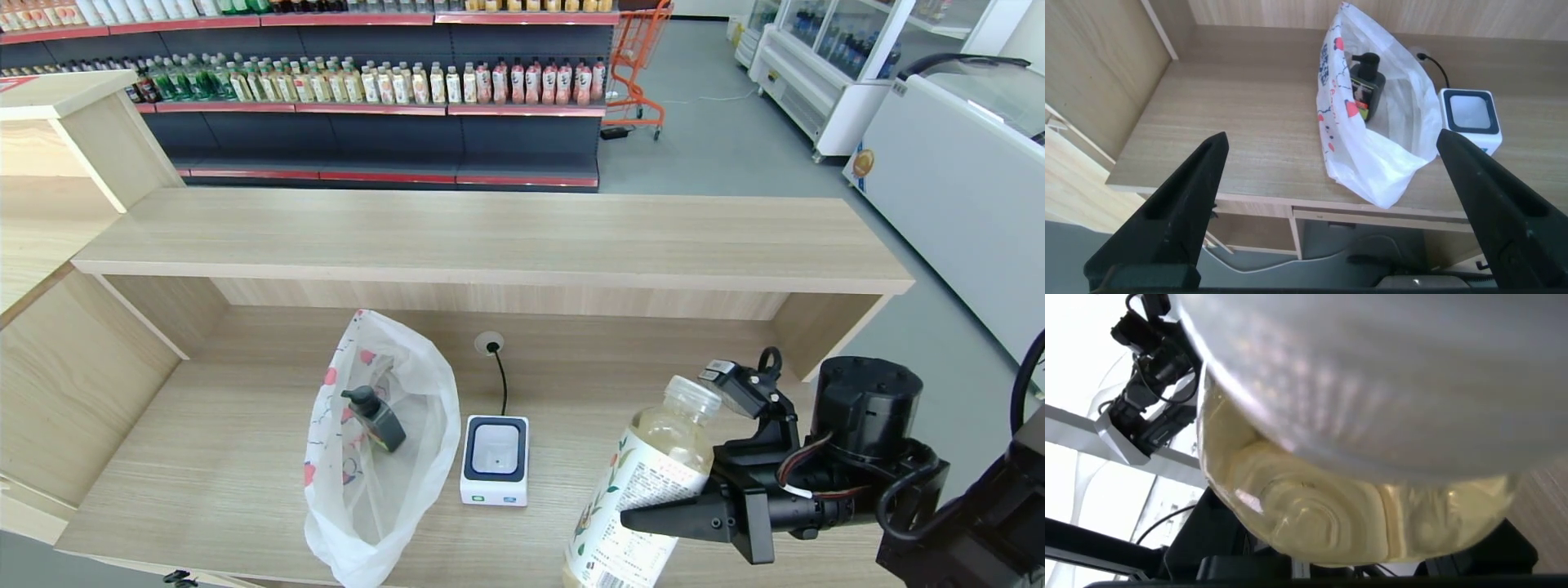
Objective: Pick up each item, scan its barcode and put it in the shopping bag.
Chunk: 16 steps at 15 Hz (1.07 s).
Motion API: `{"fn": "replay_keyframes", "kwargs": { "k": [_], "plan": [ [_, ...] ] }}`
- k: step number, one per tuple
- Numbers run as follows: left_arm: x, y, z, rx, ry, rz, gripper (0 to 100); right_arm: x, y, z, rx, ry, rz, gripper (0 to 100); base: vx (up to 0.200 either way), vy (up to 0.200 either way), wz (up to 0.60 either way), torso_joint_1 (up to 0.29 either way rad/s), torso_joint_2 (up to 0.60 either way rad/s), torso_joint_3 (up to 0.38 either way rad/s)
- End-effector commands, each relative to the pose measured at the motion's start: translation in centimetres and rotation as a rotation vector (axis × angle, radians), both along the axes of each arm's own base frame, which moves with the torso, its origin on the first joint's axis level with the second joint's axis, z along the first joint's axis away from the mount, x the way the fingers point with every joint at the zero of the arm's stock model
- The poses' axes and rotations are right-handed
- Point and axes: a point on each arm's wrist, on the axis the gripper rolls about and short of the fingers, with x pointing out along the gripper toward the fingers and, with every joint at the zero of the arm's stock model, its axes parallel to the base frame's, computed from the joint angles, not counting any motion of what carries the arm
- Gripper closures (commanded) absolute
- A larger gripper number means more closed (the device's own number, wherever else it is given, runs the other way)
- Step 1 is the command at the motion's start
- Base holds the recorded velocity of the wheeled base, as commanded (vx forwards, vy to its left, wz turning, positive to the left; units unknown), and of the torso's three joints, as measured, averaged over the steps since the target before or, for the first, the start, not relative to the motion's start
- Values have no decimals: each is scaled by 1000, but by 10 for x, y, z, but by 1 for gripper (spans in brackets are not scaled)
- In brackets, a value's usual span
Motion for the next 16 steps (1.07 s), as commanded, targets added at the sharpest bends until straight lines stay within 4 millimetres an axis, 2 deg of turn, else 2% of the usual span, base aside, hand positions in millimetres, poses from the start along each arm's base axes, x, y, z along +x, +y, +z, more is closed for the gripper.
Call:
{"fn": "replay_keyframes", "kwargs": {
  "k": [1, 9, 11, 12, 14, 15, 16],
  "plan": [
    [0, 0, 0, 0, 0, 0, 0, 1, 1, 0, 0, -1, 1, 100, 0, 0, 0, 0, 0, 0],
    [0, 0, 0, 0, 0, 0, 0, 4, -1, 4, 12, -55, -25, 100, 0, 0, 0, 0, 0, 0],
    [0, 0, 0, 0, 0, 0, 0, 17, -12, 14, 5, -232, -193, 100, 0, 0, 0, 0, 0, 0],
    [0, 0, 0, 0, 0, 0, 0, 24, -28, 20, -46, -402, -331, 100, 0, 0, 0, 0, 0, 0],
    [0, 0, 0, 0, 0, 0, 0, 30, -52, 19, -152, -641, -417, 100, 0, 0, 0, 0, 0, 0],
    [0, 0, 0, 0, 0, 0, 0, 31, -74, 11, -346, -867, -505, 100, 0, 0, 0, 0, 0, 0],
    [0, 0, 0, 0, 0, 0, 0, 30, -83, 11, -418, -965, -510, 100, 0, 0, 0, 0, 0, 0]
  ]
}}
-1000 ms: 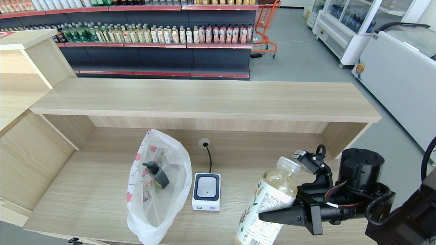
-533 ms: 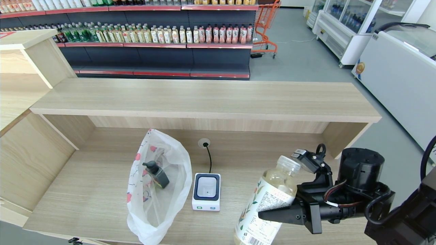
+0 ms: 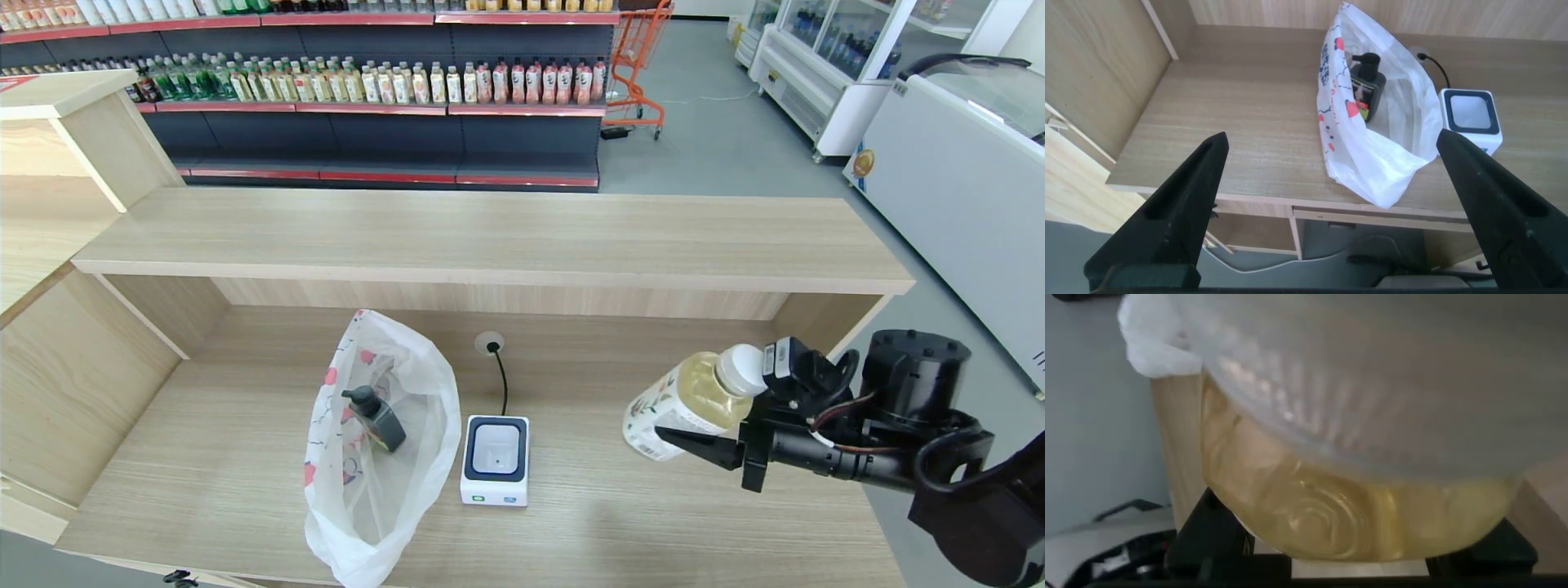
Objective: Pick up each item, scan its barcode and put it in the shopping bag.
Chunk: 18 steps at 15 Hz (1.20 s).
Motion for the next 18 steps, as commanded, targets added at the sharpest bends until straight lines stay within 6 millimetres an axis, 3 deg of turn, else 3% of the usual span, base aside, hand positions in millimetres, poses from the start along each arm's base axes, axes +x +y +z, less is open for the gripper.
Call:
{"fn": "replay_keyframes", "kwargs": {
  "k": [1, 8, 11, 18],
  "plan": [
    [0, 0, 0, 0, 0, 0, 0, -4, -33, 3, -130, -131, -151, 100, 0, 0, 0, 0, 0, 0],
    [0, 0, 0, 0, 0, 0, 0, -10, -34, 23, -343, -640, -212, 100, 0, 0, 0, 0, 0, 0],
    [0, 0, 0, 0, 0, 0, 0, -47, -39, 18, -371, -622, -192, 100, 0, 0, 0, 0, 0, 0],
    [0, 0, 0, -4, 0, 0, 0, -82, -46, 18, -486, -677, -271, 100, 0, 0, 0, 0, 0, 0]
  ]
}}
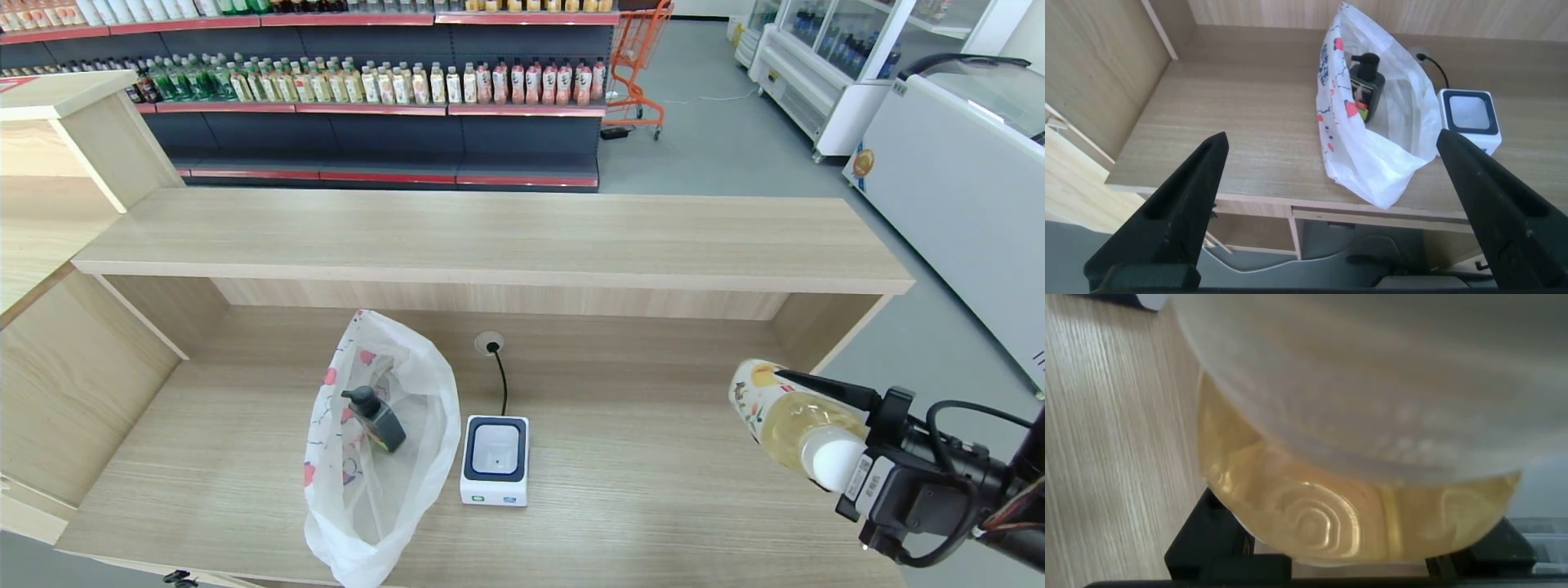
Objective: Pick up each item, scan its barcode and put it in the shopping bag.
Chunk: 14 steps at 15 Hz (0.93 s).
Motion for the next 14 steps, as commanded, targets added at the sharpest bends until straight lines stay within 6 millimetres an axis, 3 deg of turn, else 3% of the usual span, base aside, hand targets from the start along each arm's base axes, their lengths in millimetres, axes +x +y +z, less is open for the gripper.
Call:
{"fn": "replay_keyframes", "kwargs": {
  "k": [1, 9, 14],
  "plan": [
    [0, 0, 0, -4, -2, 0, 0, -16, -1, 1, -12, -11, -18, 100, 0, 200, 0, 7, -2, 2],
    [0, 0, 0, -1, 0, 0, 0, -17, 8, -7, -23, 28, -4, 100, 0, 200, 0, 4, 3, 3],
    [0, 0, 0, 0, 0, 0, 0, -15, 5, -25, -127, 73, -15, 100, 0, 200, 0, 0, 2, 1]
  ]
}}
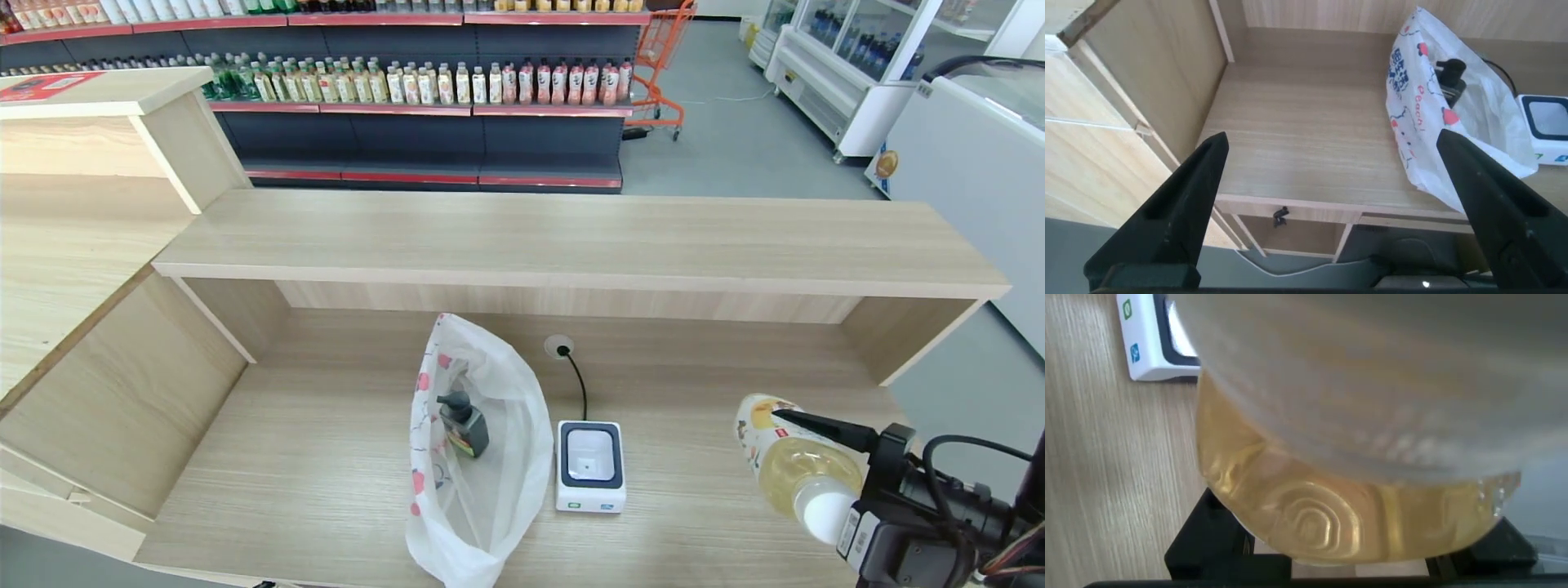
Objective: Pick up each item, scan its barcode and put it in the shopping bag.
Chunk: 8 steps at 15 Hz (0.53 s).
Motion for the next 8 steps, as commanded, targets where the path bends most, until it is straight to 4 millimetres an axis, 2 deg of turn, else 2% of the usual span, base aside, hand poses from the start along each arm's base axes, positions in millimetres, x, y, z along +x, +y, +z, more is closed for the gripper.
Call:
{"fn": "replay_keyframes", "kwargs": {
  "k": [1, 4, 8],
  "plan": [
    [0, 0, 0, 0, 0, 0, 0, 4, 1, -9, -34, 37, -3, 100, 0, 200, 0, 2, 7, 2],
    [0, 0, 0, 5, 0, 0, 0, 11, 2, -21, -85, 63, -3, 100, 0, 200, 0, -1, 1, 1],
    [0, 0, 0, 5, 0, 0, 0, 21, 8, -33, -132, 35, 29, 100, 0, 0, 0, 0, 0, 0]
  ]
}}
